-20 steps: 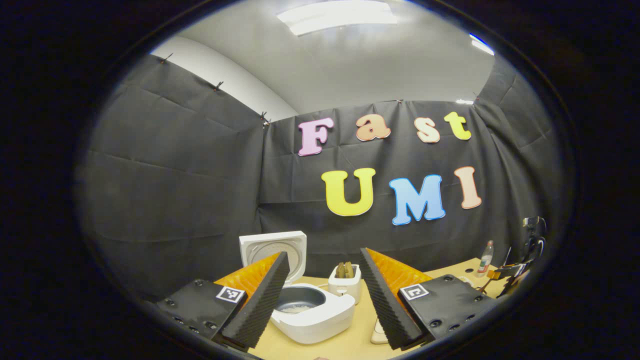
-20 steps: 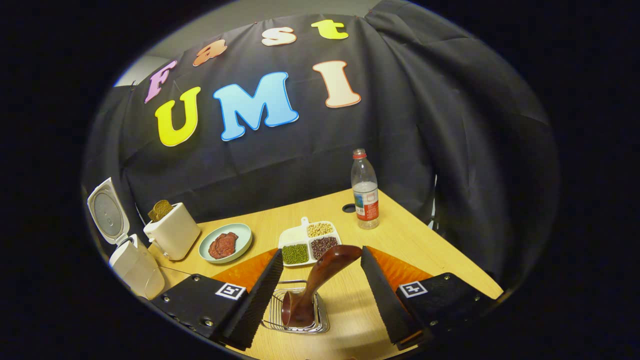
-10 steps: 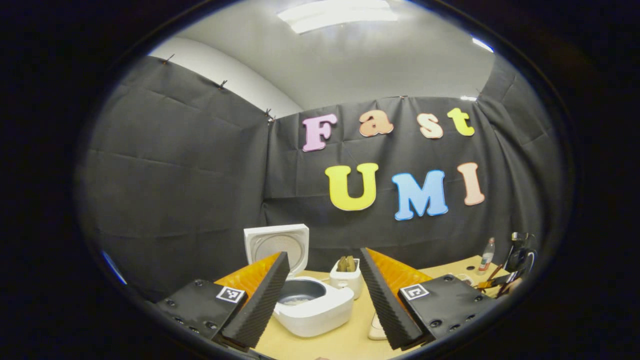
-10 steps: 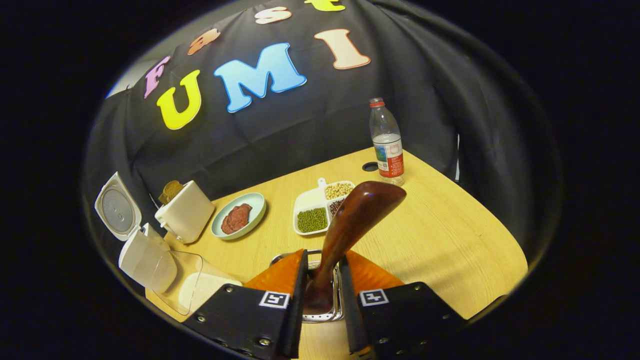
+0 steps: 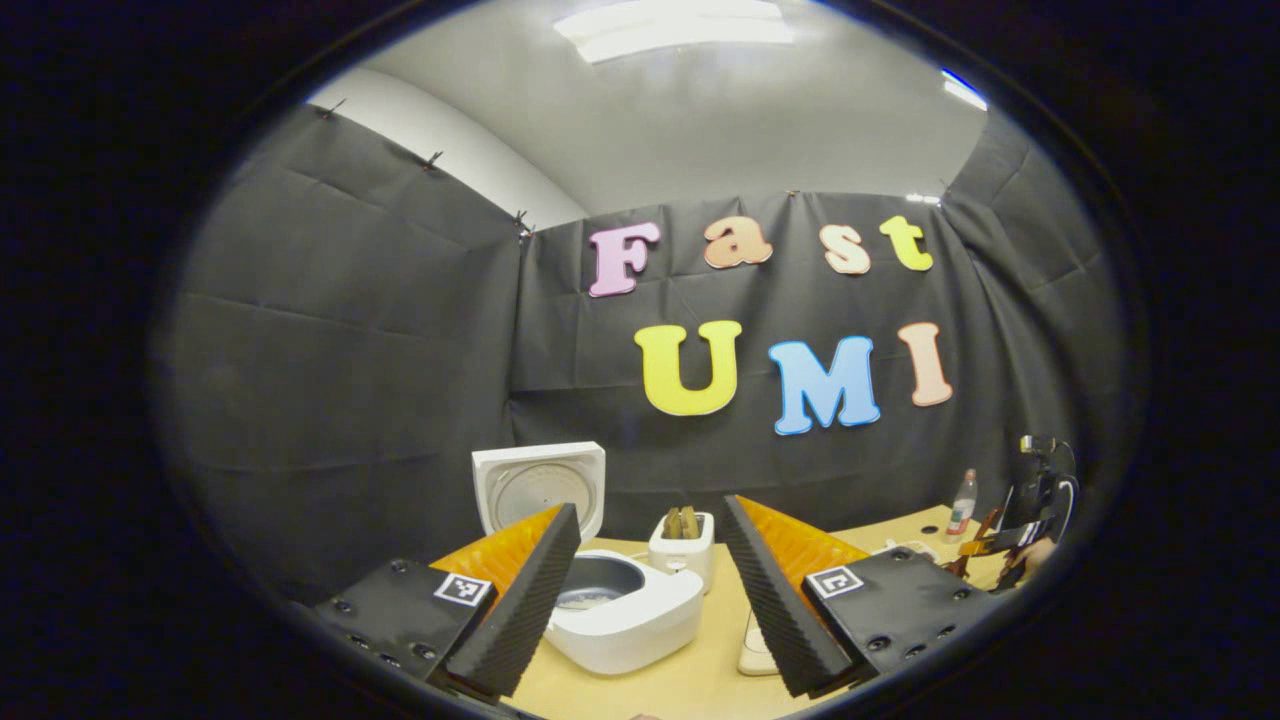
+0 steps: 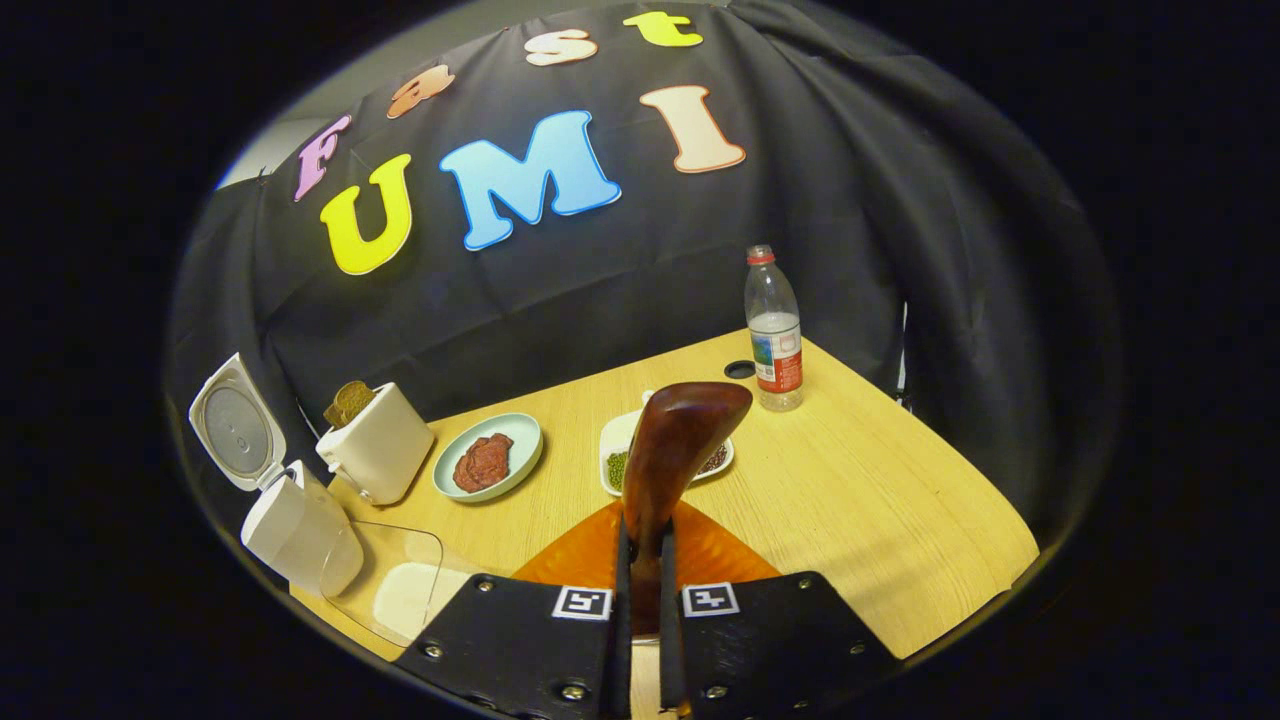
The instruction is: Close the left gripper, press the button to open the rice cooker; take a wooden spoon from the chopstick holder with the right hand, scoop a spoonful of rice and pour it into the rice cooker, then put the wooden spoon back into the chopstick holder.
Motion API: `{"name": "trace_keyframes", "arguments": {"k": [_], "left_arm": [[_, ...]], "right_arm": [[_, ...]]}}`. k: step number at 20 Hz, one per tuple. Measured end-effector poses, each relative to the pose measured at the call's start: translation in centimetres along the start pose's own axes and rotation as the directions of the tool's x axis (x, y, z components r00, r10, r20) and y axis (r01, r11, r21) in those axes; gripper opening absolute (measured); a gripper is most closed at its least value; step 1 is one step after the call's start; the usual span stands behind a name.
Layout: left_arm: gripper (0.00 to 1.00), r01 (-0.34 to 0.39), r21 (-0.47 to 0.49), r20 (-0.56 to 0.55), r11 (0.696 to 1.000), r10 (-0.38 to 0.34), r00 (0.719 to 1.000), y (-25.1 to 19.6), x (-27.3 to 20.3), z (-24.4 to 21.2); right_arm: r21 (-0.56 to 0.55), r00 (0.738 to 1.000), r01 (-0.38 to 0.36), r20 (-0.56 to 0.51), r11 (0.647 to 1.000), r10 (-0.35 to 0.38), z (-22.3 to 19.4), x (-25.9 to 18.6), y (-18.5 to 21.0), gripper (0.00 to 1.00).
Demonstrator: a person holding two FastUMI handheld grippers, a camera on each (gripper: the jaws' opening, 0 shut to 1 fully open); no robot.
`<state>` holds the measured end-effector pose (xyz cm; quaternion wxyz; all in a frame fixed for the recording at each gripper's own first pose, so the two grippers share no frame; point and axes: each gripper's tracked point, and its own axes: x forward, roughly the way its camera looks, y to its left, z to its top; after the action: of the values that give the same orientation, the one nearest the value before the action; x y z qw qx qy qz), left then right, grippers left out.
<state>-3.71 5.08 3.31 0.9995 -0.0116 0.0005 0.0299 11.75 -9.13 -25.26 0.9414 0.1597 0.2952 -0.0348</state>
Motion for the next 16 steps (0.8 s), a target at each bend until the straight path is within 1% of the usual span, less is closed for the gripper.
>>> {"name": "trace_keyframes", "arguments": {"k": [2,4,8,10,13,16], "left_arm": [[0.99,0.015,-0.007,0.014,1.0,-0.015,1.0,0.9,0.6,0.3],[1.0,0.028,-0.008,0.023,1.0,-0.028,0.999,1.8,1.2,0.2],[0.98,0.061,-0.02,0.032,0.998,-0.06,0.998,3.1,2.0,0.0],[1.0,0.072,-0.021,0.036,0.997,-0.072,0.997,3.9,2.4,-0.2],[0.99,0.085,-0.026,0.031,0.996,-0.084,0.996,5.3,2.6,-1.0],[0.99,0.084,-0.03,0.025,0.996,-0.084,0.996,7.3,2.8,-1.4]], "right_arm": [[0.009,0.999,0.003,0.047,1.0,-0.003,1.8,-1.4,0.8,0.11],[0.002,0.997,0.007,0.076,1.0,-0.007,2.7,-2.6,1.8,0.11],[0.002,0.993,-0.004,0.119,1.0,0.004,3.9,-4.7,4.5,0.12],[0.007,0.991,-0.029,0.129,1.0,0.028,4.0,-5.3,6.5,0.12],[0.001,0.988,-0.054,0.144,0.999,0.054,3.7,-5.9,9.5,0.12],[0.0,0.985,-0.098,0.142,0.995,0.097,2.6,-5.9,13.1,0.12]]}}
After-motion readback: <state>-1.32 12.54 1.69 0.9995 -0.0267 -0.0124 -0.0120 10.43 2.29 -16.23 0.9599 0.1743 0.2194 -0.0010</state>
